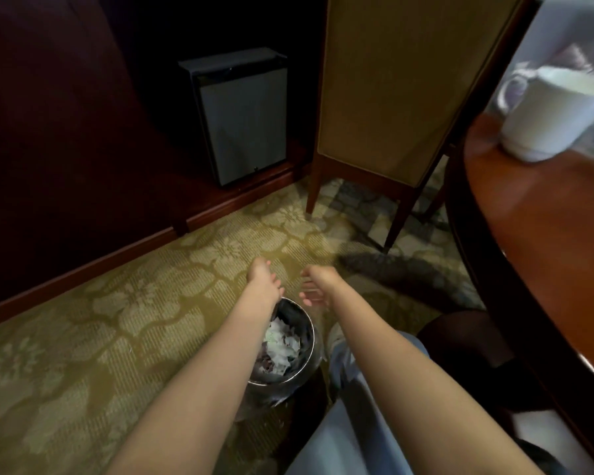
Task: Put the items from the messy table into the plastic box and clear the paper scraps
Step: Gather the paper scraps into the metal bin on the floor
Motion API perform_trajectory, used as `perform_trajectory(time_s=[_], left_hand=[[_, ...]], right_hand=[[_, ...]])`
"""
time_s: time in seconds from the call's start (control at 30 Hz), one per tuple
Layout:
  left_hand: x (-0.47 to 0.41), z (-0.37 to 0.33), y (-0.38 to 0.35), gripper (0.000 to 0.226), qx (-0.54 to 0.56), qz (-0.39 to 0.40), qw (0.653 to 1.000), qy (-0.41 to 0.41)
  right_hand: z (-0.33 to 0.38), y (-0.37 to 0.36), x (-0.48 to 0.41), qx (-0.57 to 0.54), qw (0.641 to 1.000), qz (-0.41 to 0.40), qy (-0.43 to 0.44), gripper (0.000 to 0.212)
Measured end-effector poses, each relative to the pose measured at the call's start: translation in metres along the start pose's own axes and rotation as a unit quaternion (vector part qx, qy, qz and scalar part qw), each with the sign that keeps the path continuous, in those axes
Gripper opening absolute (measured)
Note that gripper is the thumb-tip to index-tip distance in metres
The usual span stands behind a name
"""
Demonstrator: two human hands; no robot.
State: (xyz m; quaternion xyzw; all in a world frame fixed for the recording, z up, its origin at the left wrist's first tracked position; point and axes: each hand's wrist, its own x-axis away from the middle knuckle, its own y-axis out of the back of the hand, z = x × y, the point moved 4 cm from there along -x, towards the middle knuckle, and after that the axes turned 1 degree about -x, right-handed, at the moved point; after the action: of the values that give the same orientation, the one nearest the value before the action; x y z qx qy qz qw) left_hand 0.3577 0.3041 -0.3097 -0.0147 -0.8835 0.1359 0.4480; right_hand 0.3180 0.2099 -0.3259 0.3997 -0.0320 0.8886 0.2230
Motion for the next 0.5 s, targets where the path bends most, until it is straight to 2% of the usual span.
perform_trajectory(time_s=[0.07,0.17,0.33,0.43,0.5], left_hand=[[0.014,-0.011,-0.013,0.040,-0.003,0.016,1.000,-0.023],[0.034,-0.026,-0.034,0.025,-0.014,0.065,0.996,-0.059],[0.074,-0.050,-0.075,0.025,-0.036,0.133,0.984,-0.109],[0.100,-0.059,-0.101,0.036,-0.047,0.155,0.977,-0.139],[0.118,-0.062,-0.118,0.028,-0.056,0.172,0.972,-0.151]], right_hand=[[0.014,0.011,0.013,0.009,1.000,-0.009,0.026,0.018],[0.034,0.030,0.033,0.027,0.998,-0.025,0.056,0.007],[0.075,0.068,0.072,-0.015,0.990,-0.056,0.125,0.010],[0.102,0.092,0.102,-0.042,0.983,-0.073,0.165,0.011],[0.117,0.108,0.121,-0.060,0.976,-0.080,0.192,0.019]])
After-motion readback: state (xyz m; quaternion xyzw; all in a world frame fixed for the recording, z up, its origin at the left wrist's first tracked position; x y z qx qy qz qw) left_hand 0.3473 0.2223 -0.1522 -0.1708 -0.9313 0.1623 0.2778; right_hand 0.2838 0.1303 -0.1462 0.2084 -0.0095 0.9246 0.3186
